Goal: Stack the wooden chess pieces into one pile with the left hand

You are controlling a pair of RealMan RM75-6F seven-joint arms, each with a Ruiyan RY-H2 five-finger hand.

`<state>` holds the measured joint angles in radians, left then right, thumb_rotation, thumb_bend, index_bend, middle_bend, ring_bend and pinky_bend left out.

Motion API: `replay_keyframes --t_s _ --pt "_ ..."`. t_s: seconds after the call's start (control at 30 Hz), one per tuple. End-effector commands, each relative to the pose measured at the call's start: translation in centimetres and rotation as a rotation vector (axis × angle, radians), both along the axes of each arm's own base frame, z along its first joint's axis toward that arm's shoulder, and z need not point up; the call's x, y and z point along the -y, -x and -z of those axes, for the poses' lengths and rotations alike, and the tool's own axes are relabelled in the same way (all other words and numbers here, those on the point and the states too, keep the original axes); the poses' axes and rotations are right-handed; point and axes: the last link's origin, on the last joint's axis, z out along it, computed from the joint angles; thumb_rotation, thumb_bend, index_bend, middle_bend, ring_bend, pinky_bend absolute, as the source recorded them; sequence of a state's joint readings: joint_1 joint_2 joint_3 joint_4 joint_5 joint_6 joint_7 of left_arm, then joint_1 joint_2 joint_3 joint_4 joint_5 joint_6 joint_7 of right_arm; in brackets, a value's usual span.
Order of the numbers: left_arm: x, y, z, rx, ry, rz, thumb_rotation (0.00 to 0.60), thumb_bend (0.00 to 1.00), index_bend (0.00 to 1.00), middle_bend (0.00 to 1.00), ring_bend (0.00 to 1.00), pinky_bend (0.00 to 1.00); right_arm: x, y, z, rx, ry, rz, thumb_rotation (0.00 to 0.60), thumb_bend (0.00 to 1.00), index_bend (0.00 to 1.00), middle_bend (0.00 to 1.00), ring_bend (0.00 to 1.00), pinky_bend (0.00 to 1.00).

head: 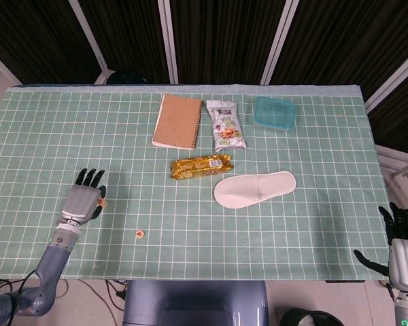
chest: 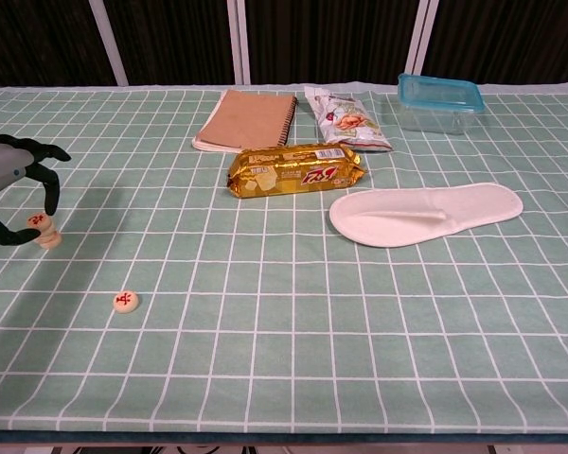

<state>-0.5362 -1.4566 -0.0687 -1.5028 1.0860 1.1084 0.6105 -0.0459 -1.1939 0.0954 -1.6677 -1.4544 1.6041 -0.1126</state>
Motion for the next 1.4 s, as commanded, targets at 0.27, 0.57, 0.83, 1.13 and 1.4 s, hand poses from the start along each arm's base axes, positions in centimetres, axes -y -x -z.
replay_keyframes --t_s 0.27,0.57,0.83,1.13,1.4 --pt "0.0 0.0 0.0 -0.002 -0.002 -0.001 0.600 0.32 0.47 0.06 0.00 0.00 0.0 0.0 0.0 0.001 0.001 0.002 0.600 0.20 0.09 0.03 0.00 0.00" --pt "0.0 0.0 0.0 -0.005 -0.003 0.001 0.600 0.32 0.45 0.06 0.00 0.00 0.0 0.0 0.0 0.000 -0.001 0.003 0.600 0.20 0.09 0.03 0.00 0.00" --pt "0.1 -0.1 -0.1 -0.003 -0.003 0.007 0.600 0.32 0.42 0.06 0.00 0.00 0.0 0.0 0.0 -0.001 -0.001 0.004 0.600 0.21 0.09 0.03 0.00 0.00" --pt "1.5 -2.9 -1.2 0.071 -0.013 0.120 0.600 0.32 0.41 0.06 0.00 0.00 0.0 0.0 0.0 -0.003 -0.002 0.004 0.600 0.20 0.09 0.03 0.00 0.00" --pt "3.9 -4.7 -0.3 0.108 0.091 0.175 0.600 0.31 0.38 0.06 0.00 0.00 0.0 0.0 0.0 -0.002 -0.001 0.005 0.600 0.20 0.09 0.03 0.00 0.00"
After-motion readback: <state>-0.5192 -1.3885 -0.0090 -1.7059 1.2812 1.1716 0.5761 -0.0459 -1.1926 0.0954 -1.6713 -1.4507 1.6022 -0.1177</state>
